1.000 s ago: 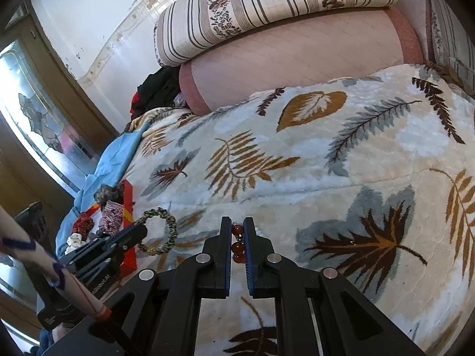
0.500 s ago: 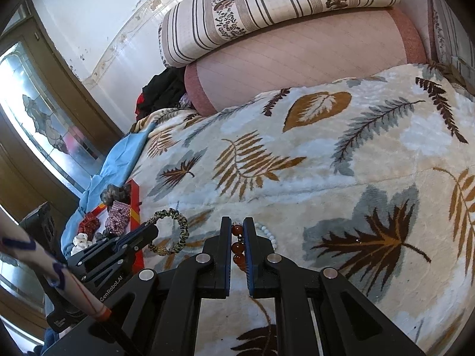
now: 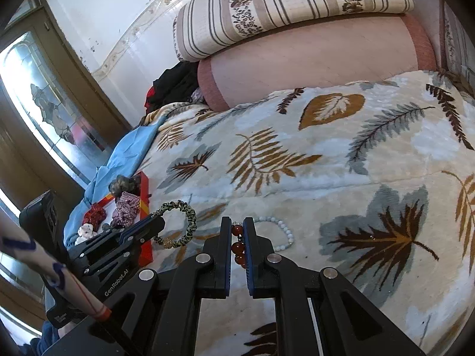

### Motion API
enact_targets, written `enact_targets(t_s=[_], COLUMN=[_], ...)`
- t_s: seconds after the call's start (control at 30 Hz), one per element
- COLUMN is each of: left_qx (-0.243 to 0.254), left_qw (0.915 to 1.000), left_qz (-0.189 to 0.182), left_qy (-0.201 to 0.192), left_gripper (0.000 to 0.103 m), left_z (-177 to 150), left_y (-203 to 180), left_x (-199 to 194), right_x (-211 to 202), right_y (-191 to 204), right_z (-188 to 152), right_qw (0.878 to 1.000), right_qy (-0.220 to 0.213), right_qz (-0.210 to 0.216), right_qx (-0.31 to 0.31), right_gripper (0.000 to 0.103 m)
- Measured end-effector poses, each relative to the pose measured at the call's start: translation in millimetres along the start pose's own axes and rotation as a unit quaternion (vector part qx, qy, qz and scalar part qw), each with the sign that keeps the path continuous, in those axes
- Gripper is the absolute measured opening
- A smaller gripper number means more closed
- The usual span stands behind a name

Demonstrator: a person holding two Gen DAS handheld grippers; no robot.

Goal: Organize jewelry
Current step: 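Carry the leopard bracelet with the left tool while the right tool carries the red beads to the box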

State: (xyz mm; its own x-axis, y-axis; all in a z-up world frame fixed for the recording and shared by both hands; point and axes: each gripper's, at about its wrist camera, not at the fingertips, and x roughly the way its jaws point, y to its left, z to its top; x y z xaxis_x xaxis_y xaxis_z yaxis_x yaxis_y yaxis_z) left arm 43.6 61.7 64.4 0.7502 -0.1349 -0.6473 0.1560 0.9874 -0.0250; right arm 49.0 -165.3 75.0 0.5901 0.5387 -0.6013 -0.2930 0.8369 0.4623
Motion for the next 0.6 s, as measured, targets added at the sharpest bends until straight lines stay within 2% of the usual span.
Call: enact_targets(t_s=[0.6], left_qx=[-0.017], left_qw=[0.9992], left_qz=[0.014], left_qy=[-0.033], left_gripper=[0.006], left_z=[-6.2], left_y=[27.1], left_x=[-45.0], right_x=[-5.1], right_y=[56.5], right_z=[-26.9], right_qw=[1.0], right_qy=[0.002], right_qz=[0.019], right_qx=[-0.017], right_gripper=[0.008])
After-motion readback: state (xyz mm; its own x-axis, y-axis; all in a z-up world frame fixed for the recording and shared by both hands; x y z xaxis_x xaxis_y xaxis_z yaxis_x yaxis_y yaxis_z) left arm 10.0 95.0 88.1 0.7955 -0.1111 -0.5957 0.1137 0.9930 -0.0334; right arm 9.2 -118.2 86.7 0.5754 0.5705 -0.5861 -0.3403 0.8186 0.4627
